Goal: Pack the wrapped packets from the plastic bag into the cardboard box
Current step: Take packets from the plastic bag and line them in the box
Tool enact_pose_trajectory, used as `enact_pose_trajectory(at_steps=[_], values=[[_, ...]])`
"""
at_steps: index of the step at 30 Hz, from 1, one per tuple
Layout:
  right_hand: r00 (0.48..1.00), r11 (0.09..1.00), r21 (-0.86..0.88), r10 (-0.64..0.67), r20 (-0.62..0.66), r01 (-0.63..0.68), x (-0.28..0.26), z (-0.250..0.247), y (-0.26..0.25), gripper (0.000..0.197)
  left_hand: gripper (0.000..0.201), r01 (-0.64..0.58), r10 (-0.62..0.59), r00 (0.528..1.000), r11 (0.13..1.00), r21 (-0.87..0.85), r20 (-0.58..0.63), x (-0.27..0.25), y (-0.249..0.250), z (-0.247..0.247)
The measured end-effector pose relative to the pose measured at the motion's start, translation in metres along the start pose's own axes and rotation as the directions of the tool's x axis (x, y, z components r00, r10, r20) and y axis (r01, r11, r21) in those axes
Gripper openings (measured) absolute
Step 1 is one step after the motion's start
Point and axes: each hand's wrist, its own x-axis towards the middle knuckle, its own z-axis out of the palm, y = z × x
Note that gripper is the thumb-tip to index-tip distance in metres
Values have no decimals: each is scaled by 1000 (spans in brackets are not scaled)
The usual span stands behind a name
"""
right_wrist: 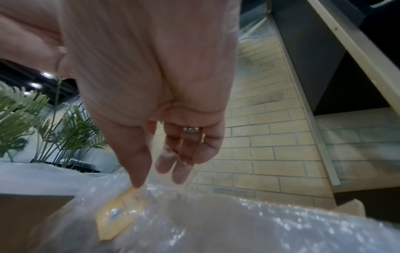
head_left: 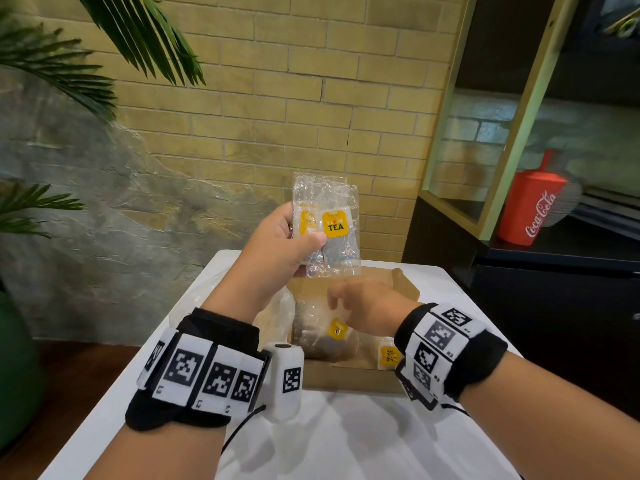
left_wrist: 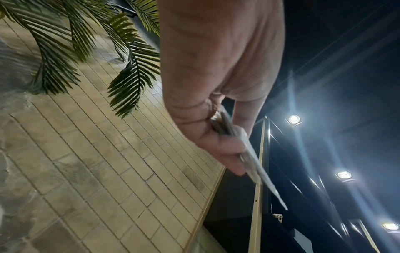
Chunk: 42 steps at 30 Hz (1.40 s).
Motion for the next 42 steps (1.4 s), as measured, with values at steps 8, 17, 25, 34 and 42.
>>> enact_pose_trajectory(at_steps=[8, 17, 25, 34, 42], values=[[999, 998, 63, 20, -49, -17, 3, -5, -6, 18, 24, 3, -3, 1000, 1000, 2, 2, 0, 0, 0], [986, 985, -135, 123, 117, -107, -4, 0, -8, 25, 24, -1, 1, 1000, 1000, 8, 6, -1, 0, 1], [995, 996, -71, 65, 75, -60, -8, 2, -7, 8, 23, 9, -9, 1000, 1000, 29, 14, -1, -2, 3], [990, 987, 97, 132, -40, -128, -2, 5, -2, 15, 24, 22, -22, 1000, 998, 58, -1, 0, -3, 5], [973, 210, 972, 179, -146, 107, -23, -22, 9, 35, 24, 31, -30, 1000, 998, 50, -3, 3, -11, 8]])
